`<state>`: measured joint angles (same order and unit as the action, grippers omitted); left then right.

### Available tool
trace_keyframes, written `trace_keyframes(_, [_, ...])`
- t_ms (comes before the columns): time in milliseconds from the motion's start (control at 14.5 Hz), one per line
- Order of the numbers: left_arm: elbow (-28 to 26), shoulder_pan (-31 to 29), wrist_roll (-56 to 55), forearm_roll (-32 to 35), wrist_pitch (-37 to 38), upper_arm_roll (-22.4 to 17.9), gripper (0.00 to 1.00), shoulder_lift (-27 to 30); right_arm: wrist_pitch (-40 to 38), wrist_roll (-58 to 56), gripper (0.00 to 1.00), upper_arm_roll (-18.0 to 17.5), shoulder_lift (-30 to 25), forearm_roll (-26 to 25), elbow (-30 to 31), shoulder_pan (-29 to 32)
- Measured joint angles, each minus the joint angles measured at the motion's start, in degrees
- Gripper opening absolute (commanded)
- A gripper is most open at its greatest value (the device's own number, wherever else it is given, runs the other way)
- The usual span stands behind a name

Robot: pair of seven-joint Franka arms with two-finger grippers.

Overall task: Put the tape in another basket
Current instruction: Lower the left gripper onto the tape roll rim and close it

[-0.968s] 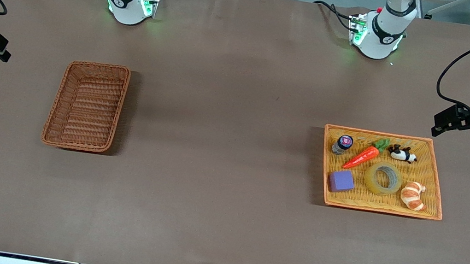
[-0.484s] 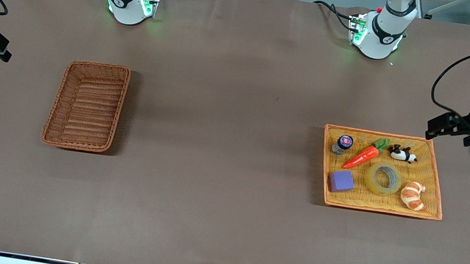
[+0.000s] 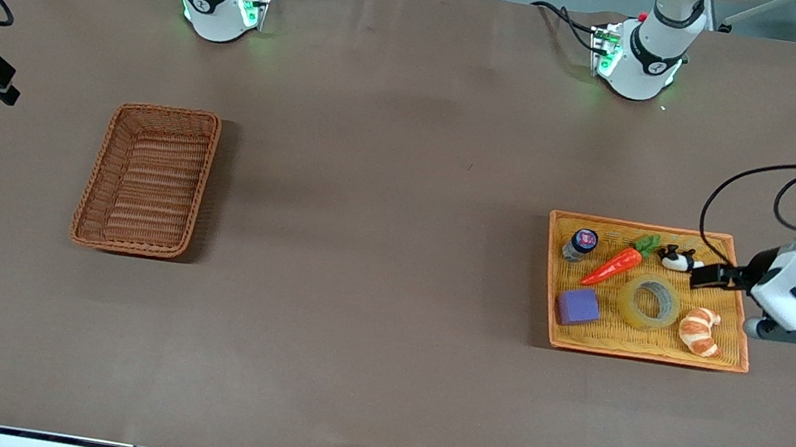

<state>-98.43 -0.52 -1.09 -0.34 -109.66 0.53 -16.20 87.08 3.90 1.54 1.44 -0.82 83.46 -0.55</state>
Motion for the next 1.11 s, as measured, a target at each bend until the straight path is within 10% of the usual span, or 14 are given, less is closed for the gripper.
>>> trace_keyframes(899, [-11.7,-3.2,1.6,2.3,-22.6,0.4,0.99,-11.1,0.0,0.0,1.00,0.0,0.0,0.0,0.0,0.0])
trace_keyframes(1106, [-13.5,-3.2,1.6,2.3,-26.4,0.4,0.76,-12.8,0.0,0.0,1.00,0.0,0.0,0.0,0.0,0.0])
